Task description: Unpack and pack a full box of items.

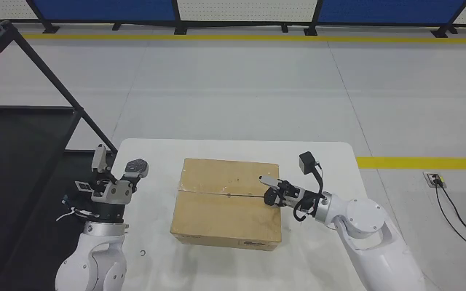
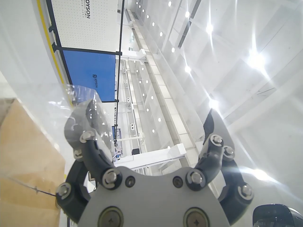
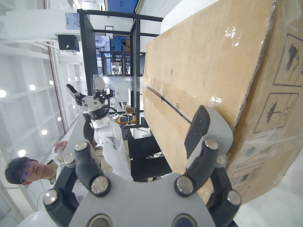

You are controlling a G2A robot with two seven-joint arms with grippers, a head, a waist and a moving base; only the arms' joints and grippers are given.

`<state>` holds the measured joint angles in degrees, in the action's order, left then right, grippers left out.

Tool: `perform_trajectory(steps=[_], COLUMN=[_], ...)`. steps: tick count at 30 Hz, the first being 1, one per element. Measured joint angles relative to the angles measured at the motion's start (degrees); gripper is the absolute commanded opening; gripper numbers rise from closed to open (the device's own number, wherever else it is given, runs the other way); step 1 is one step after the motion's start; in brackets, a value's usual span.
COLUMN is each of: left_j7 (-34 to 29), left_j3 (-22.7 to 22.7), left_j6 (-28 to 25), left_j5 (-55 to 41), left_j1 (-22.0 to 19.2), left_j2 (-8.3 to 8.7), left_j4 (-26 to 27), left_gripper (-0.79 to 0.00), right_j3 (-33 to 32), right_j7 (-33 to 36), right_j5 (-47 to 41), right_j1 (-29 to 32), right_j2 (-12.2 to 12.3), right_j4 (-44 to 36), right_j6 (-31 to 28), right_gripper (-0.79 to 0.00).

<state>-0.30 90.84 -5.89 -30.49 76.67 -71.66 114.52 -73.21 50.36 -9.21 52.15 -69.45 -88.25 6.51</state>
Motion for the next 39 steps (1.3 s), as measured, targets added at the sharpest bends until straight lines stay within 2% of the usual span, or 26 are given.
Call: perform_trajectory(steps=[19,39], left_j7=[-0.6,-1.9], left_j3=[-6.1,-13.0], left_j6=[3.4,7.2], left_j5=[6.4,12.5], left_j1=[-2.9,-7.1], left_j2=[-0.7,-1.58], left_j4=[2.3,1.2], left_gripper=[0.0,0.0], right_j3=[0.0,0.0], right_j7=[0.0,0.0], right_j5=[0.0,0.0], right_j1=[0.0,0.0], right_j2=[0.0,0.0], right_j4=[0.0,0.0], right_j6=[0.0,0.0], right_gripper=[0.0,0.0])
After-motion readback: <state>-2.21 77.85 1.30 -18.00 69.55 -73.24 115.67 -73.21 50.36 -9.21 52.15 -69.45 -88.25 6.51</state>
